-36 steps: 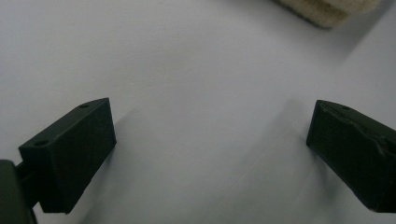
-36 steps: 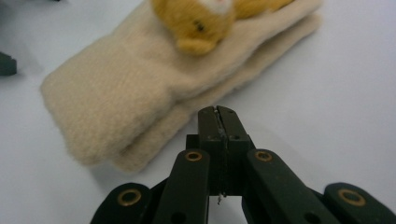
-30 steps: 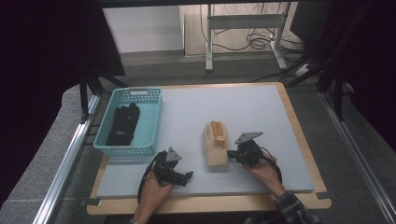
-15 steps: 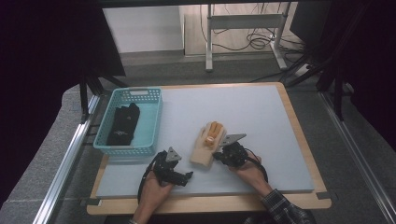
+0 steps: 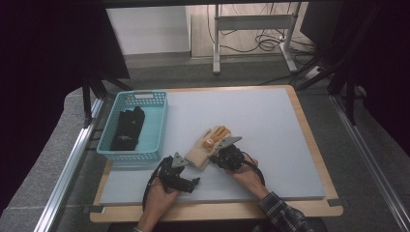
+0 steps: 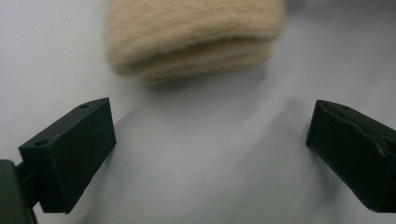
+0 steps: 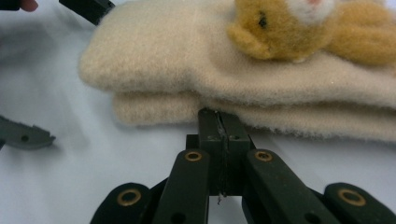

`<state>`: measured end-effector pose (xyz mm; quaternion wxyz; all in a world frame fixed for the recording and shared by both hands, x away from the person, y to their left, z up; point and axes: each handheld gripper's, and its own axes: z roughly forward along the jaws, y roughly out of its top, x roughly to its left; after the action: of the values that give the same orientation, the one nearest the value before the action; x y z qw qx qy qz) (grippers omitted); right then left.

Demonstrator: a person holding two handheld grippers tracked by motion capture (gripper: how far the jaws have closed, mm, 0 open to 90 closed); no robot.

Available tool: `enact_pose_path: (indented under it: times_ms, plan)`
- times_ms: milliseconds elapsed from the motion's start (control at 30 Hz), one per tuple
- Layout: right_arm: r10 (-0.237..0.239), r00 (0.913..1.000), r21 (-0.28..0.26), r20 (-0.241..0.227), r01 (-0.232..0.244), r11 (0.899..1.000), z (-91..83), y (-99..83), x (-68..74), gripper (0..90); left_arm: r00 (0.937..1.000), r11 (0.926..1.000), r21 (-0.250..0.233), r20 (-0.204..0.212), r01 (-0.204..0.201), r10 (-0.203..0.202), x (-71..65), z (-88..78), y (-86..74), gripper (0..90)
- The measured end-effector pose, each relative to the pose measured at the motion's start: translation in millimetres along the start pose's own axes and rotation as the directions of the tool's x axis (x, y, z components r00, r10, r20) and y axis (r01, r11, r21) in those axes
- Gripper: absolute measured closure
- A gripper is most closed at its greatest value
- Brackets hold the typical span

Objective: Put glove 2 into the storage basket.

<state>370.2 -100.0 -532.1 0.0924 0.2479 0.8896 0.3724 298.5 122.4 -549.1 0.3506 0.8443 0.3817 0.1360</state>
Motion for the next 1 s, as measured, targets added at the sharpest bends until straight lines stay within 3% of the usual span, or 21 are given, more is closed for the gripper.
enact_pose_path:
  times_ms: [200, 367, 600, 800, 1000]
  plan:
    - [0.0, 1.0, -0.002, -0.005, 0.0, 1.0, 0.3, 0.1, 0.2, 87.7, 1.0, 1.0, 0.0, 0.0, 0.0, 0.0, 0.0, 0.0, 0.0, 1.5]
    - [-0.01, 0.9999, -0.008, -0.008, 0.009, 1.0, -8.1, -2.8, 0.5, 81.8, 1.0, 1.0, 0.0, 0.0, -0.001, 0.001, 0.1, 0.0, 0.0, 1.5]
    - [-0.028, 0.9972, -0.017, 0.07, 0.029, 0.999, -30.5, -9.1, -7.4, 57.0, 1.0, 1.0, 0.0, -0.001, -0.002, 0.002, 0.2, 0.0, 0.0, 1.5]
    - [0.003, 0.9923, -0.036, 0.124, 0.002, 0.999, -54.0, -21.4, -24.1, 31.5, 1.0, 1.0, 0.0, -0.001, -0.002, 0.002, 0.1, 0.0, 0.0, 1.5]
    - [0.031, 0.9879, -0.051, 0.152, -0.024, 0.998, -69.7, -38.1, -36.8, 22.7, 1.0, 1.0, -0.001, 0.0, 0.0, 0.0, 0.0, 0.0, 0.0, 1.5]
